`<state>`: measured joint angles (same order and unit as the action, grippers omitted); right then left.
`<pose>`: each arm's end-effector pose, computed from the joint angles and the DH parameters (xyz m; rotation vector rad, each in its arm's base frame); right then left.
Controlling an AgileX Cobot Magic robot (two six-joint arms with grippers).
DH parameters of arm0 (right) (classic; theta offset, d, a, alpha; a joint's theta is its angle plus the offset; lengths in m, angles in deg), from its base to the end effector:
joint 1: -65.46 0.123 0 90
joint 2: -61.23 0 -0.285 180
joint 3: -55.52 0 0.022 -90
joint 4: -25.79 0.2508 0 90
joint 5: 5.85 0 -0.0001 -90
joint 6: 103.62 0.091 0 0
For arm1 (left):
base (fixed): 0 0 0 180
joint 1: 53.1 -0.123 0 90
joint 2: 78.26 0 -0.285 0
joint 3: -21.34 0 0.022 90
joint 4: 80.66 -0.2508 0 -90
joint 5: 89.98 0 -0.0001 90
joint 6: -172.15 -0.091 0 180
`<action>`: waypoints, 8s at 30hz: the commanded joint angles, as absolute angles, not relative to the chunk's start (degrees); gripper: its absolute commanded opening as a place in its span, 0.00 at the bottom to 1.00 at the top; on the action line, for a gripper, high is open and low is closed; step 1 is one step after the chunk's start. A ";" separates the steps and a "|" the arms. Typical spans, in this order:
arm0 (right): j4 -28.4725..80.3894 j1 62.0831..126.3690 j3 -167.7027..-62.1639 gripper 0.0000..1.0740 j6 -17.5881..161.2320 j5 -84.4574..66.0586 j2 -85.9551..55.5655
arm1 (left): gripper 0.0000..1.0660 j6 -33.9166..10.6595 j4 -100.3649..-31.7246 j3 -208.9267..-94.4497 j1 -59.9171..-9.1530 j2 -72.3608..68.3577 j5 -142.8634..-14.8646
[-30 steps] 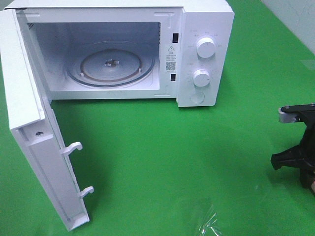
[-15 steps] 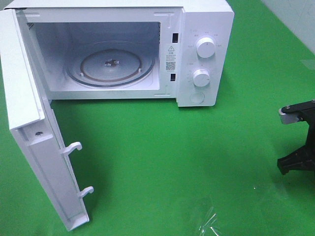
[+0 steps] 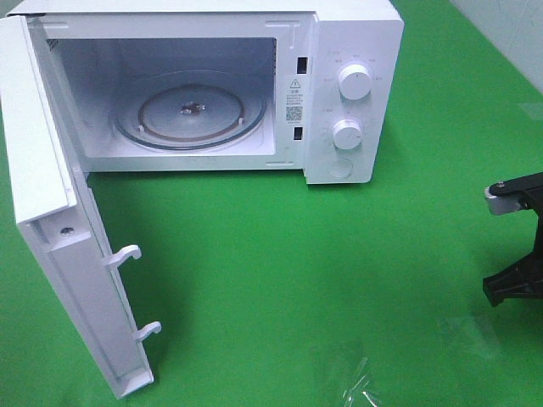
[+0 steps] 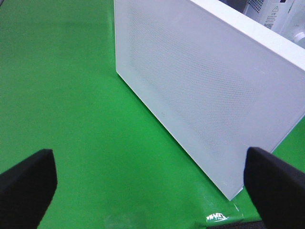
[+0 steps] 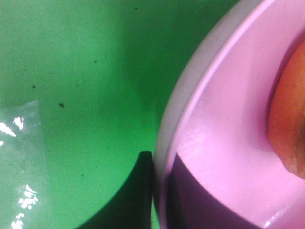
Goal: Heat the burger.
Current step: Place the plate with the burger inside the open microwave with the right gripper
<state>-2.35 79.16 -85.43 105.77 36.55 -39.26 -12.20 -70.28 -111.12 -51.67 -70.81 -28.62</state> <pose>0.2339 0.0272 0.1405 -0.1473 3.0131 -0.4758 -0.0094 -0.0142 0.2825 0.1140 2.0192 -0.1838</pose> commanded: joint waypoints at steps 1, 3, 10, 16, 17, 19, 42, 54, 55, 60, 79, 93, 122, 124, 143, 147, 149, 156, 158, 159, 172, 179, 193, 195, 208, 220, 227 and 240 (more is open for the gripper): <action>-6.13 80.70 -84.62 0.00 107.72 40.22 -37.25 | 0.96 -11.80 -70.23 -111.01 -51.32 -71.10 -28.62; -6.76 81.91 -84.51 0.00 108.29 41.54 -36.91 | 0.96 -11.80 -70.23 -111.01 -51.32 -71.10 -28.62; -9.11 86.26 -82.68 0.00 110.93 43.83 -34.22 | 0.96 -11.80 -70.23 -111.01 -51.32 -71.10 -28.62; -9.74 89.76 -80.61 0.00 112.42 45.20 -30.89 | 0.96 -11.80 -70.23 -111.01 -51.32 -71.10 -28.62; -9.97 90.50 -80.27 0.00 112.59 45.60 -30.26 | 0.96 -11.80 -70.23 -111.01 -51.32 -71.10 -28.62; -10.42 91.82 -79.87 0.00 113.50 46.46 -29.06 | 0.96 -11.80 -70.23 -111.01 -51.32 -71.10 -28.62; -11.17 111.76 -78.03 0.00 115.51 50.36 -26.94 | 0.96 -11.80 -70.23 -111.01 -51.32 -71.10 -28.62; -13.80 124.19 -78.03 0.00 116.54 51.45 -26.94 | 0.96 -11.80 -70.23 -111.01 -51.32 -71.10 -28.62; -13.80 124.19 -78.03 0.00 116.54 51.45 -26.94 | 0.96 -11.80 -70.23 -111.01 -51.32 -71.10 -28.62; -15.24 129.06 -78.03 0.00 116.54 51.51 -26.94 | 0.96 -11.80 -70.23 -111.01 -51.32 -71.10 -28.62; -20.39 138.17 -78.09 0.00 113.10 51.51 -26.94 | 0.96 -11.80 -70.23 -111.01 -51.32 -71.10 -28.62; -26.35 138.17 -78.09 0.01 105.66 45.32 -26.94 | 0.96 -11.80 -70.23 -111.01 -51.32 -71.10 -28.62; -34.49 131.98 -78.09 0.00 89.44 29.22 -26.94 | 0.96 -11.80 -70.23 -111.01 -51.32 -71.10 -28.62; -34.43 130.38 -78.09 0.00 86.00 27.73 -26.94 | 0.96 -11.80 -70.23 -111.01 -51.32 -71.10 -28.62; -22.23 115.83 -78.15 0.00 45.04 12.20 -26.94 | 0.96 -11.80 -70.23 -111.01 -51.32 -71.10 -28.62; -17.99 112.73 -78.61 0.00 38.16 10.77 -26.94 | 0.96 -11.80 -70.23 -111.01 -51.32 -71.10 -28.62; -14.72 111.24 -79.35 0.00 33.92 10.60 -26.94 | 0.96 -11.80 -70.23 -111.01 -51.32 -71.10 -28.62; -2.17 107.98 -82.73 0.00 16.50 11.00 -26.94 | 0.96 -11.80 -70.23 -111.01 -51.32 -71.10 -28.62; 1.84 107.12 -83.82 0.00 10.72 11.28 -26.94 | 0.96 -11.80 -70.23 -111.01 -51.32 -71.10 -28.62; 1.84 107.12 -83.82 0.00 10.72 11.28 -26.94 | 0.96 -11.80 -70.23 -111.01 -51.32 -71.10 -28.62; 18.45 102.02 -84.28 0.00 -9.28 11.63 -26.94 | 0.96 -11.80 -70.23 -111.01 -51.32 -71.10 -28.62; 20.23 102.02 -84.80 0.00 -12.43 11.40 -26.94 | 0.96 -11.80 -70.23 -111.01 -51.32 -71.10 -28.62; 19.71 102.19 -87.60 0.00 -11.00 11.40 -27.80 | 0.96 -11.80 -70.23 -111.01 -51.32 -71.10 -28.62; 20.06 102.19 -89.67 0.00 -10.66 11.51 -29.58 | 0.96 -11.80 -70.23 -111.01 -51.32 -71.10 -28.62; 20.86 105.40 -96.08 0.00 -8.99 11.51 -35.53 | 0.96 -11.80 -70.23 -111.01 -51.32 -71.10 -28.62; 20.74 106.37 -103.93 0.00 -8.13 12.43 -41.49 | 0.96 -11.80 -70.23 -111.01 -51.32 -71.10 -28.62; 20.74 106.37 -107.54 0.00 -7.85 13.86 -44.64 | 0.96 -11.80 -70.23 -111.01 -51.32 -71.10 -28.62; 20.40 106.89 -114.42 0.00 -5.33 14.49 -50.66 | 0.96 -11.80 -70.23 -111.01 -51.32 -71.10 -28.62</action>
<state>20.63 106.66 -113.33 -5.67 17.47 -51.12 -12.20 -70.28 -111.12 -51.67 -70.81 -28.62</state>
